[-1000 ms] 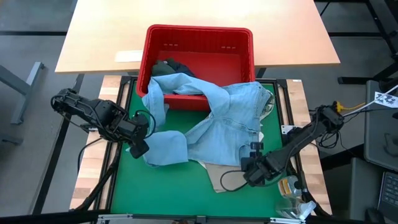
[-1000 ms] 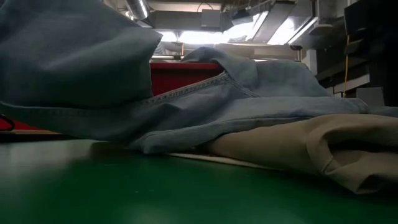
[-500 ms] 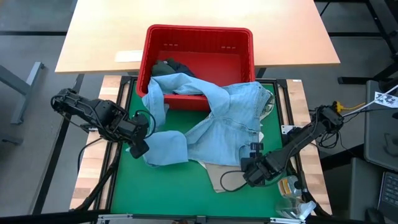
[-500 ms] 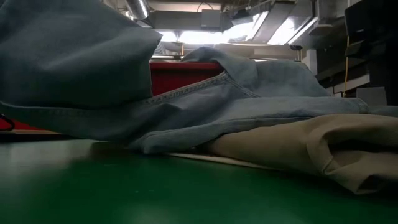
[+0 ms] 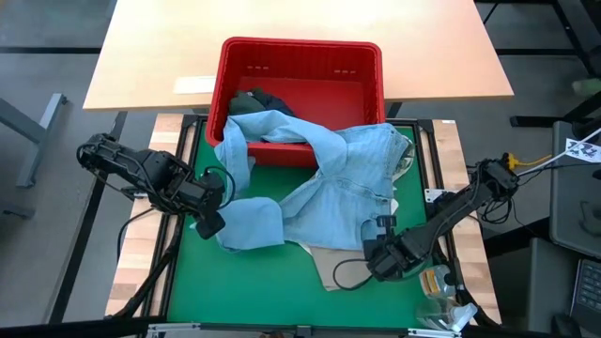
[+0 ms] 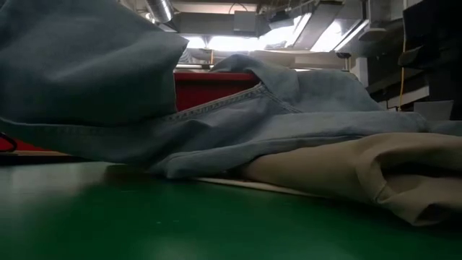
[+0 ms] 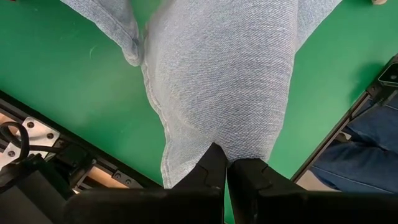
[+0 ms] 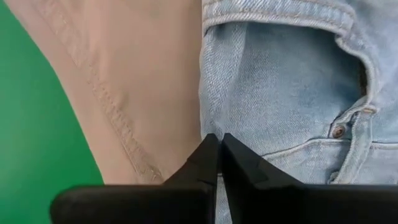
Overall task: Fold Laundry from Bin
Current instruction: Fold the light blue jeans
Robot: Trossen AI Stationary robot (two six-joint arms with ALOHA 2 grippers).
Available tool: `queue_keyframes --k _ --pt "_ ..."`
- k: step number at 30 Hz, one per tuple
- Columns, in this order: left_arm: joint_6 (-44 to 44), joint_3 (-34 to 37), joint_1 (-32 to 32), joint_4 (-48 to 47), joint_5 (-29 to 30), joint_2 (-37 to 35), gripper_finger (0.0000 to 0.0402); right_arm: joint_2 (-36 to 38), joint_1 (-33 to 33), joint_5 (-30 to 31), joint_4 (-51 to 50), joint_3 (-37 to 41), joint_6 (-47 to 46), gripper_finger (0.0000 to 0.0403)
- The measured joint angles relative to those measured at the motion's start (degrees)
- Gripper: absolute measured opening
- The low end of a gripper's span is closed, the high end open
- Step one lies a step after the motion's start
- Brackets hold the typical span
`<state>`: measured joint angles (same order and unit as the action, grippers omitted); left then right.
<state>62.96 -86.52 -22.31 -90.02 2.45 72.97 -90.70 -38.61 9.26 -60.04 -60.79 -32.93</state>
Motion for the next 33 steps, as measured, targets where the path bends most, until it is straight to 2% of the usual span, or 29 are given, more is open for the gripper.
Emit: queue_keyframes --k 5,12,18,23,27,31,33 --pt "0.02 0.00 0.03 0.00 -3.33 0.00 0.0000 0.57 -0.25 -0.86 -8.85 -4.20 0.19 0.0007" --pt "6.14 0.00 0.04 0.02 -16.05 0.00 0.0000 1.05 -0.48 -3.94 -24.41 -7.60 -2.60 0.0005" --pt "16.72 0.00 -0.11 0.02 -31.93 0.00 0.0000 1.05 -0.48 -8.12 -29.84 -7.63 -2.80 0.0003" --pt "31.21 0.00 -1.67 0.02 -47.09 0.00 0.0000 1.10 -0.48 -11.41 -29.98 -7.65 -2.65 0.0002" --pt "42.72 0.00 -4.44 0.03 -58.46 0.02 0.0000 1.18 -0.48 -13.32 -30.07 -7.63 -2.76 0.0002" --pt "50.29 0.00 -8.97 0.04 -70.08 0.02 0.0000 1.18 -0.50 -14.44 -30.04 -7.63 -2.78 0.0002" --pt "52.43 0.00 -11.47 0.02 -73.56 0.02 0.0000 1.18 -0.49 -14.55 -30.04 -7.64 -2.78 0.0001"
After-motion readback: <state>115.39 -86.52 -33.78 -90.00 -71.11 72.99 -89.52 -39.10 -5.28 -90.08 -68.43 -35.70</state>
